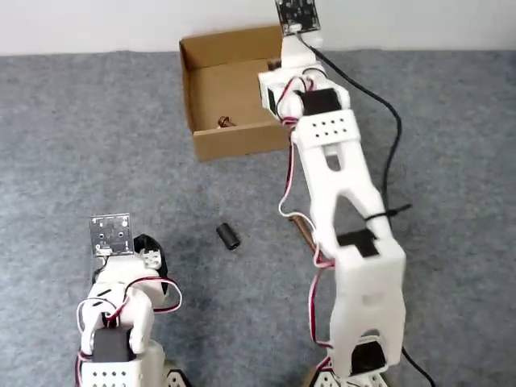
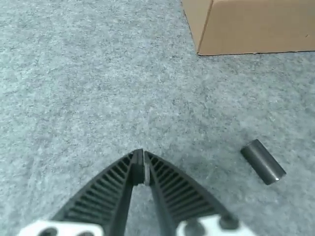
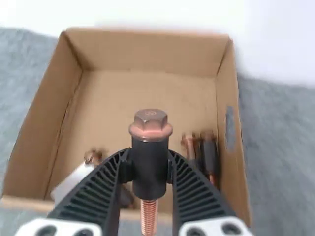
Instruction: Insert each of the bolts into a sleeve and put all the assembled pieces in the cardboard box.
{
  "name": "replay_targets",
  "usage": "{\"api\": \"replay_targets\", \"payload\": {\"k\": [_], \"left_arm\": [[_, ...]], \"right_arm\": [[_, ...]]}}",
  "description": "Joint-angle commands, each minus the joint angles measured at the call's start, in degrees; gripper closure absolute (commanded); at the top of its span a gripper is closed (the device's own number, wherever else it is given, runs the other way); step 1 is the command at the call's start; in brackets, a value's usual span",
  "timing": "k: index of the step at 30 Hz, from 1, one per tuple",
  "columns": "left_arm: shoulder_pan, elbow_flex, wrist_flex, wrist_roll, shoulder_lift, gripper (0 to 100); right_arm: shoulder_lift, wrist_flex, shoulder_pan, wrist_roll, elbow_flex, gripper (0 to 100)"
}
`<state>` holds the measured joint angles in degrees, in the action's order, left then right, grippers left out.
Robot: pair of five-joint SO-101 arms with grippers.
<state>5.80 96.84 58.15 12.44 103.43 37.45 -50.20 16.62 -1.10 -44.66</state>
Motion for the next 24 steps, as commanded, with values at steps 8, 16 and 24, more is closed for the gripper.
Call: {"api": "replay_targets", "payload": {"k": [8, 16, 24], "left_arm": [[-2.73, -0.31, -0.7, -0.26, 0.0, 100], [-2.73, -0.31, -0.53, -0.26, 0.0, 100], [-2.73, -0.31, -0.53, -0.26, 0.0, 100]], "right_arm": [[22.2, -0.4, -0.48, 0.7, -29.71, 99.1], [28.62, -10.59, -0.4, 0.7, -34.73, 98.9], [28.53, -14.99, -0.22, 0.7, -34.9, 85.6]]}}
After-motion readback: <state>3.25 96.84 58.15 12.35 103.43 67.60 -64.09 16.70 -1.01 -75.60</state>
